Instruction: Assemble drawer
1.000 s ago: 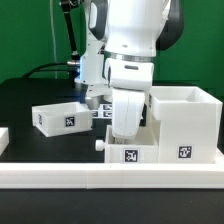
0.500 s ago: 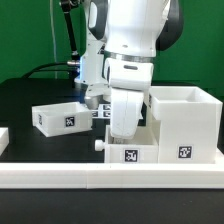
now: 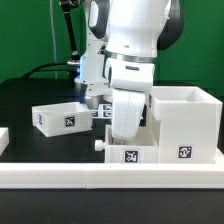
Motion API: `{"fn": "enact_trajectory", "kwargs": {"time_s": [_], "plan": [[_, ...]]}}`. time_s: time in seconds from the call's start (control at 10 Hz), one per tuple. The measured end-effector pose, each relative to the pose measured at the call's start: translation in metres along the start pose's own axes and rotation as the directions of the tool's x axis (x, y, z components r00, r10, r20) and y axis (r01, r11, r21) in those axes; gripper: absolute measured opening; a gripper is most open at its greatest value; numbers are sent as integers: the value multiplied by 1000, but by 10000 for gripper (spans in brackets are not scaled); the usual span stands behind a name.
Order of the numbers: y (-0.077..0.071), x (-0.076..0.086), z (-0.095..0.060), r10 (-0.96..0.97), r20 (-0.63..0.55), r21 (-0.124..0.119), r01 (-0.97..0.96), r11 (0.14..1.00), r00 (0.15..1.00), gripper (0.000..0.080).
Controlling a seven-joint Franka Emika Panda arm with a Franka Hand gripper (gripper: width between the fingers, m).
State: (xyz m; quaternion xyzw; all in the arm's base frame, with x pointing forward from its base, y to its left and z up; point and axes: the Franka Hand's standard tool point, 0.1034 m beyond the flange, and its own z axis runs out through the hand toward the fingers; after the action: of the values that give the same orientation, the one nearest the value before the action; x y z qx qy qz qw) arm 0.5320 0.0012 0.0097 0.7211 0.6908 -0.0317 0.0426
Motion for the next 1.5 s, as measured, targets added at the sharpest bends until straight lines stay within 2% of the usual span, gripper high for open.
{"fn": "enact_trajectory", "kwargs": {"time_s": [1.2,1.5], "plan": [[1,-6,1,-31,2,-2,31,1000,1000,42],[1,-1,1,-32,10,14,32,999,999,42]]}}
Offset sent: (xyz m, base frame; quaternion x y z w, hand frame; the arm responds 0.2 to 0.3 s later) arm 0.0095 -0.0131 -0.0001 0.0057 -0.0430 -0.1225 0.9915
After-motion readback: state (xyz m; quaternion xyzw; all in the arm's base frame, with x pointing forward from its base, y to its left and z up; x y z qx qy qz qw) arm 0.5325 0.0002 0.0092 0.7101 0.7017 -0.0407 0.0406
